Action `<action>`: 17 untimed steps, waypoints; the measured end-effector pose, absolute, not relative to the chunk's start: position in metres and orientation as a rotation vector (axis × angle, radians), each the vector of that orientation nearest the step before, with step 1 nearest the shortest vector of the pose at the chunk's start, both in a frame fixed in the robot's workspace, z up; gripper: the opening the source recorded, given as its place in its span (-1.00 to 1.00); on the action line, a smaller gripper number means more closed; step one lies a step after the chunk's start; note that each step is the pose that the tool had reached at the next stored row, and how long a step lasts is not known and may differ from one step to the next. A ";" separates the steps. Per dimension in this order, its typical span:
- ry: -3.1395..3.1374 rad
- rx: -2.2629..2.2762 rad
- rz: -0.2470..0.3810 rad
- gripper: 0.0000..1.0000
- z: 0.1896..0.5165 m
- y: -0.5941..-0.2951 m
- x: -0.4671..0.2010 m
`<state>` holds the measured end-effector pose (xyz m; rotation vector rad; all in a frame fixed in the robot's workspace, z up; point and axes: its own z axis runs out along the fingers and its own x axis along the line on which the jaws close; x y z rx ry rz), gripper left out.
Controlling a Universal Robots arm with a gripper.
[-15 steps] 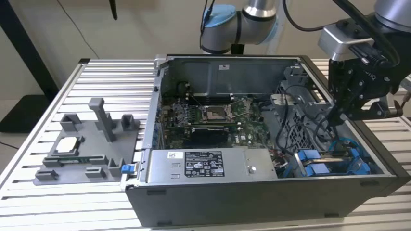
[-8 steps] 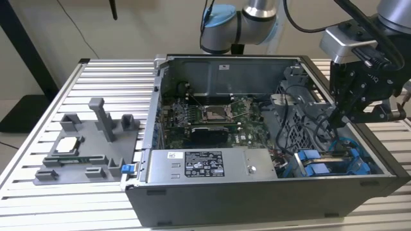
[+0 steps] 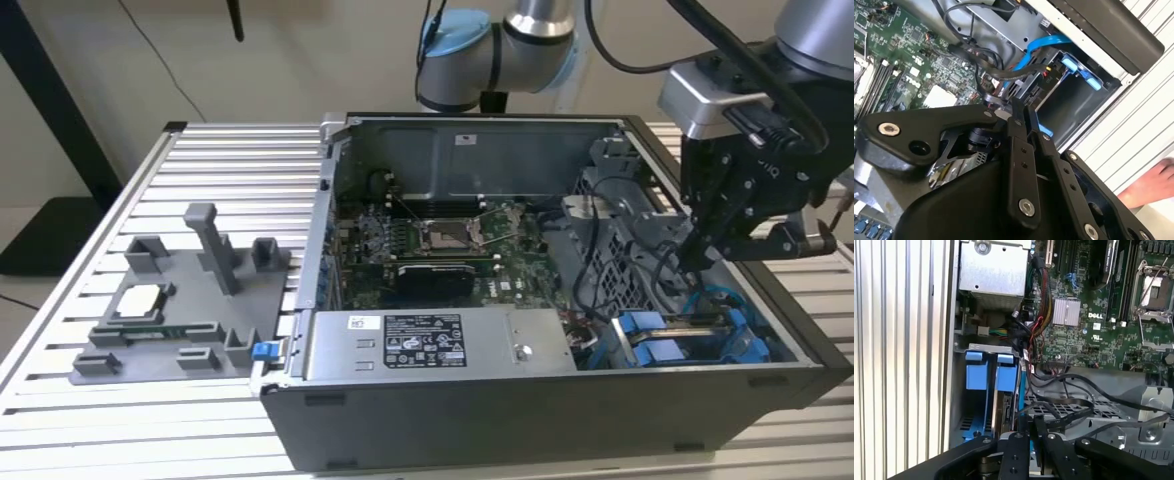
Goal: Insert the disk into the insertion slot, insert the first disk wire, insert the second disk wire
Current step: 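Insert the second disk wire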
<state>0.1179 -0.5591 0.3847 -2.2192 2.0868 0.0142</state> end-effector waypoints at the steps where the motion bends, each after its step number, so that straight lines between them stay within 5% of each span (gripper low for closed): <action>1: 2.088 -2.220 0.013 -1.00 0.383 -0.559 0.117; 17: 2.112 -2.209 0.021 -1.00 0.361 -0.565 0.113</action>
